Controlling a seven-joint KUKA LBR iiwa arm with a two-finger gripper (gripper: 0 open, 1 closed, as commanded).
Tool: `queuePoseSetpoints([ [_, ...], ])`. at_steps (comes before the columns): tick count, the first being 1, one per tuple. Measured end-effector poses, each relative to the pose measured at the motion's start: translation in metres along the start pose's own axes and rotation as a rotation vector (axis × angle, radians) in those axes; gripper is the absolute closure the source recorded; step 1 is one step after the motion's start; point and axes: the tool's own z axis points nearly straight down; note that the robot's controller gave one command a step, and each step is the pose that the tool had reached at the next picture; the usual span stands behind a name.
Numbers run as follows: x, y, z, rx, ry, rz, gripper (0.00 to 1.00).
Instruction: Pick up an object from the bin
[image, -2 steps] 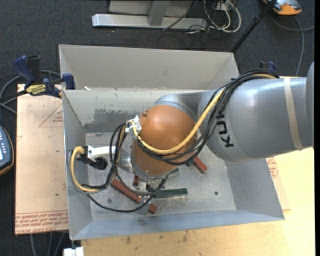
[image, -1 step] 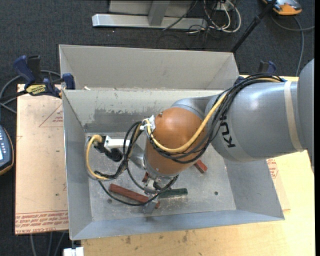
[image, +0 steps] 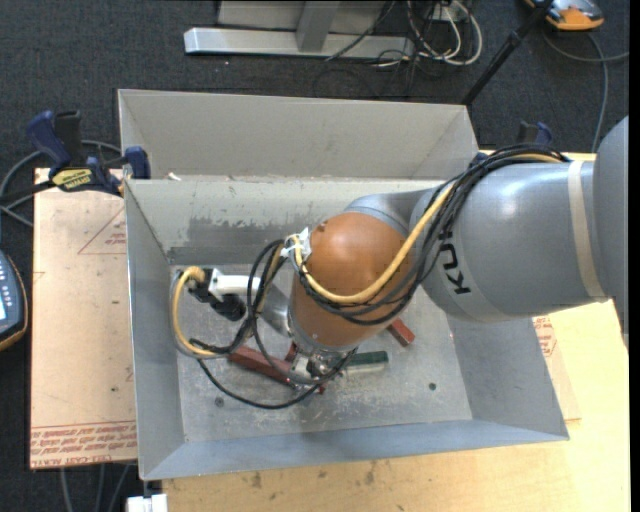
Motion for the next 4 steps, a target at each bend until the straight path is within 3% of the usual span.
queuePoseSetpoints([
  [1, -0.0025, -0.0154, -0.1336, 0.002, -0.001, 0.008, 1.0],
  [4, -0.0032, -0.0138, -0.1288, -0.004, -0.008, 0.008, 1.0],
])
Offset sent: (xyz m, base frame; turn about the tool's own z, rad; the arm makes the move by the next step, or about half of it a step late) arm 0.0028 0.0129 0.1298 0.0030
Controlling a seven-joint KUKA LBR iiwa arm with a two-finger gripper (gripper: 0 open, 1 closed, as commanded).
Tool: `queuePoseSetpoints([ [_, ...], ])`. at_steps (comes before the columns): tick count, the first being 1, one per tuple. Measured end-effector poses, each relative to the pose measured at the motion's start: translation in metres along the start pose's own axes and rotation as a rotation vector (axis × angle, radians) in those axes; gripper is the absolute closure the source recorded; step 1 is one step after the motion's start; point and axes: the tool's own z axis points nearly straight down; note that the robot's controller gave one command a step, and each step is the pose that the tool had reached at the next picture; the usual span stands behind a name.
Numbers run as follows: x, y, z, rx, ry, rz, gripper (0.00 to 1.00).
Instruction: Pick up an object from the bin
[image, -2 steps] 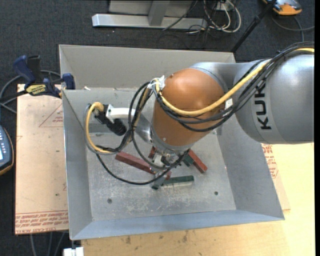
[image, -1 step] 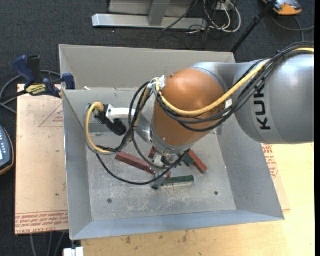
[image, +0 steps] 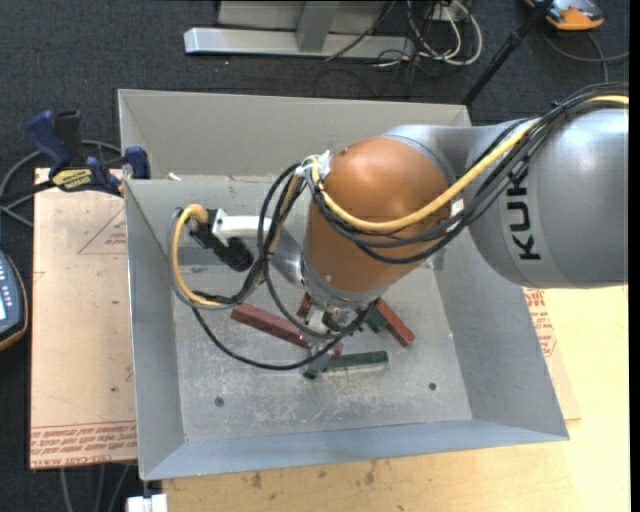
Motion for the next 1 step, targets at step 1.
queuePoseSetpoints([
  [1, 0.0047, -0.0174, 0.0106, 0.002, 0.001, -0.061, 1.0],
])
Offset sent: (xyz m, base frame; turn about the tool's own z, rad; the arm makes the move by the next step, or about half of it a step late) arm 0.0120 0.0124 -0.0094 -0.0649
